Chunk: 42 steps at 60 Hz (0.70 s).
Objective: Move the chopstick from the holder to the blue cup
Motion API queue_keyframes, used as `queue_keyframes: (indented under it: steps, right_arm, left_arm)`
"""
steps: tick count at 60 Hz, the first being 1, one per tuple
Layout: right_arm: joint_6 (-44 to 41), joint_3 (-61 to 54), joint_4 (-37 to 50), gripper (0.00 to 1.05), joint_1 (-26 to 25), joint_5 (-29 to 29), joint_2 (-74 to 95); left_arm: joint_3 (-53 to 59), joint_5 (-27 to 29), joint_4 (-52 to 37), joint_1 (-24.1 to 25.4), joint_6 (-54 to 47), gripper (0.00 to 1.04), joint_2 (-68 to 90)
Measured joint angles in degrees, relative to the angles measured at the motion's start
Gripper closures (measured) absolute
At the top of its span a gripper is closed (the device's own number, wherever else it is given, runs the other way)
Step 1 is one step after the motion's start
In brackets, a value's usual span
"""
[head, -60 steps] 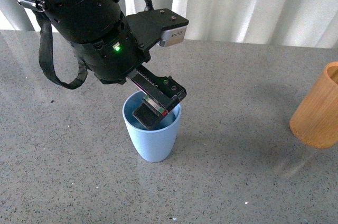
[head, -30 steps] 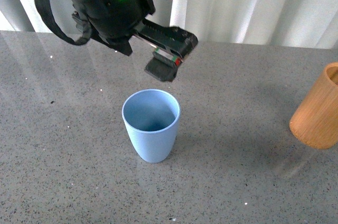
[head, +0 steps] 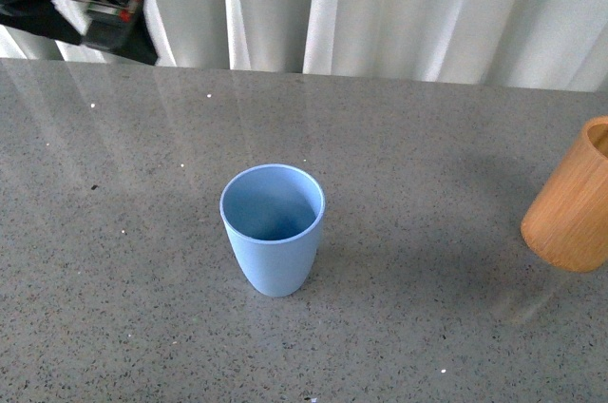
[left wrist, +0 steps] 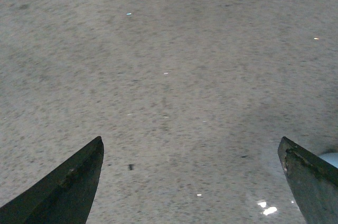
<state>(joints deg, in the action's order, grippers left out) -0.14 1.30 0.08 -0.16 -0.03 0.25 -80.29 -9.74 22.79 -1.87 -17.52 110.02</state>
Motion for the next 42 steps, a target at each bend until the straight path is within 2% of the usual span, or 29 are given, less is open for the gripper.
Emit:
queue_keyframes:
  steps: [5,16,42]
  right_arm:
    - [0.0,0.0,0.0,0.1,0.0,0.0,0.0]
    - [0.0,0.0,0.0,0.1,0.0,0.0,0.0]
    - [0.0,0.0,0.0,0.1,0.0,0.0,0.0]
  left_arm:
    - [1.1,-3.1,-0.1,5.3,-1.1,0.07,-0.7]
    - [6.8,-6.4,-0.5,13.2,-4.3,0.07,-8.0]
    - [24.3,-10.6,-5.7,19.9,-3.8,0.08,-27.8]
